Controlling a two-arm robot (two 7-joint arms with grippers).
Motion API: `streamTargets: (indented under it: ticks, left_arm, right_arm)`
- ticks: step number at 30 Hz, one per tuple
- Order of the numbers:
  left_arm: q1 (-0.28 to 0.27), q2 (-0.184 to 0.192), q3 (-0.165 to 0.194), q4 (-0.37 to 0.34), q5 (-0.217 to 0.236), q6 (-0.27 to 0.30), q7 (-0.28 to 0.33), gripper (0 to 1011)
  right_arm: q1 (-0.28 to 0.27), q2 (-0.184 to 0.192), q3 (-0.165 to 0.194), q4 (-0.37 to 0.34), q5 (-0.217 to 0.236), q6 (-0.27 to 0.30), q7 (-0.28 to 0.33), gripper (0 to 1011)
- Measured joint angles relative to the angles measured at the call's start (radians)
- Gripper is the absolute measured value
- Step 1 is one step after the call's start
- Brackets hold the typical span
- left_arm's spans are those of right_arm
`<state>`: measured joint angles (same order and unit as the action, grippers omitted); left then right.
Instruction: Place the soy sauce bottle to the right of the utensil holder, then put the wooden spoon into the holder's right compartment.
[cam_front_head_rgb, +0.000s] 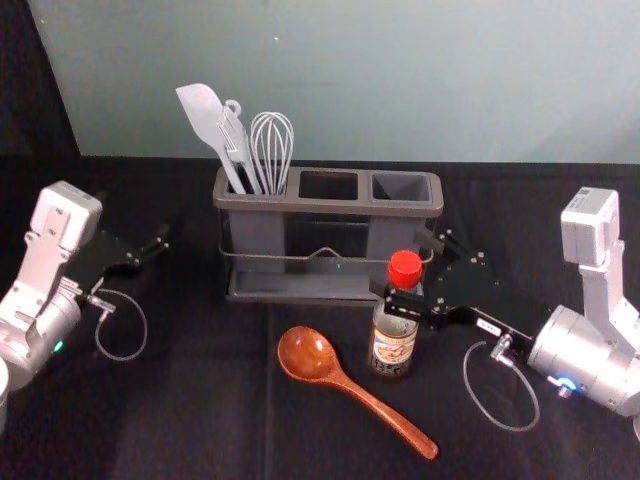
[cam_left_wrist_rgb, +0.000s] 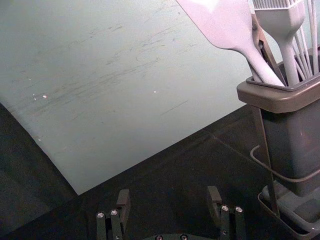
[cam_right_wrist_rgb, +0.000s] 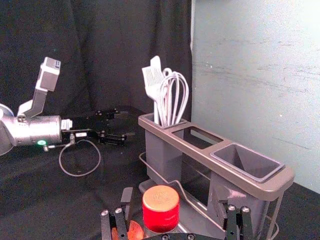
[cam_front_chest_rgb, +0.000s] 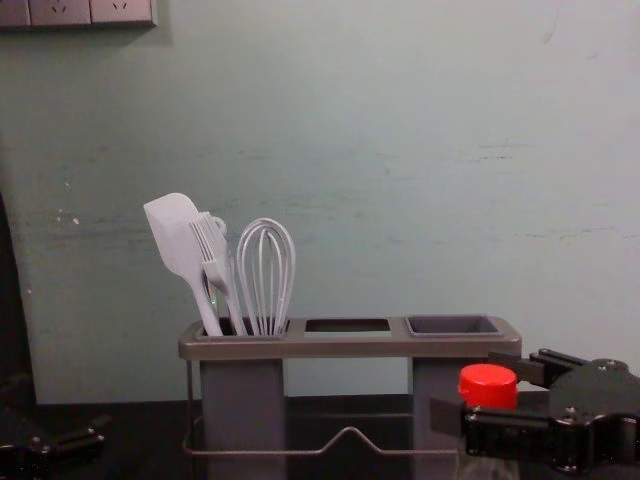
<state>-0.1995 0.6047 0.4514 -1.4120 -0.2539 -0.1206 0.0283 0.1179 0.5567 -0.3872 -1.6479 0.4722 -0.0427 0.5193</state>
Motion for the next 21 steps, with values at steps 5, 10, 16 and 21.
streamTargets:
  ticks: [5,10,16,21]
  left_arm:
    - [0.0,0.0,0.0,0.0,0.0,0.0,0.0,1005]
    - [0.0,0.0,0.0,0.0,0.0,0.0,0.0,1005]
    - [0.0,0.0,0.0,0.0,0.0,0.0,0.0,1005]
    - [0.0,0.0,0.0,0.0,0.0,0.0,0.0,1005]
  right_arm:
    - [-0.001,0.001,0.0,-0.001,0.0,-0.001,0.0,984]
    - [-0.001,0.001,0.001,-0.002,0.0,-0.002,0.0,863]
    - [-0.002,0.002,0.001,-0.002,0.0,-0.002,0.0,682]
    - [-0.002,0.002,0.001,-0.003,0.0,-0.003,0.0,514]
